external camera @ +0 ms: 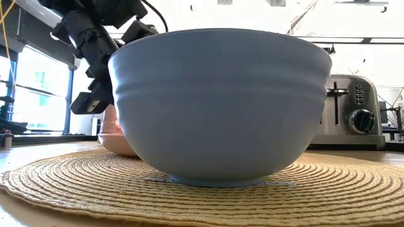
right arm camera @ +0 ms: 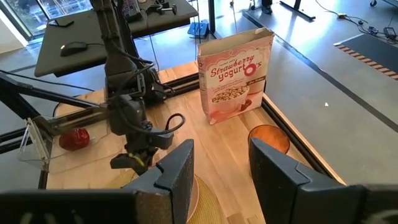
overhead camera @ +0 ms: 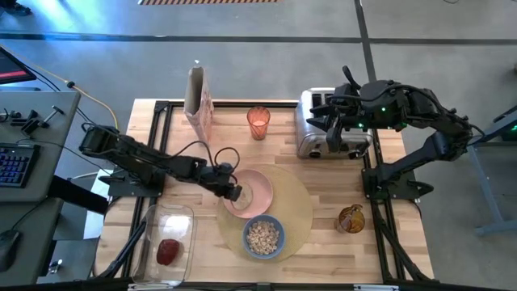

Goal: Arrange a breakfast setting
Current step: Put the toasted bagel onto the peach plate, then put the blue spoon onto the brown placemat to the right of the blue bowl

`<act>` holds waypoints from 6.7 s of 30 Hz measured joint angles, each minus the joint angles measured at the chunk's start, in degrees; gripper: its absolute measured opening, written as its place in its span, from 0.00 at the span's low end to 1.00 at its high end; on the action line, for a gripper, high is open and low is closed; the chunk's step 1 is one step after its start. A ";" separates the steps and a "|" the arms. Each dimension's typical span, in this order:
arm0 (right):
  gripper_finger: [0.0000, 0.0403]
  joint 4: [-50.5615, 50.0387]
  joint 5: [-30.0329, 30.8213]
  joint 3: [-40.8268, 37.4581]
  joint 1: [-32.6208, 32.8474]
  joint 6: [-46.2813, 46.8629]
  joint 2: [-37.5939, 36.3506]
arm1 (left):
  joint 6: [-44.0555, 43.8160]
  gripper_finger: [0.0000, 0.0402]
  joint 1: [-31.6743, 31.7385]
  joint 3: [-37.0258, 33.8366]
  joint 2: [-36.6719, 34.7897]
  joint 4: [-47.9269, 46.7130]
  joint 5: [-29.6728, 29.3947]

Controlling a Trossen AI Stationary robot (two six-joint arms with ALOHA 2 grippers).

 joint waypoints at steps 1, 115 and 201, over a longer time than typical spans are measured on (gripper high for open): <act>0.34 0.00 -0.23 0.00 0.00 0.00 0.00 | -0.01 0.13 0.43 0.00 0.00 0.00 0.77; 0.45 -12.55 -12.12 -55.41 43.95 65.62 -19.37 | 21.49 0.32 4.13 0.02 -22.80 7.69 -0.28; 0.00 -24.45 -13.72 -44.05 43.95 66.05 -13.42 | 24.99 0.32 4.13 0.00 -22.77 7.63 -2.74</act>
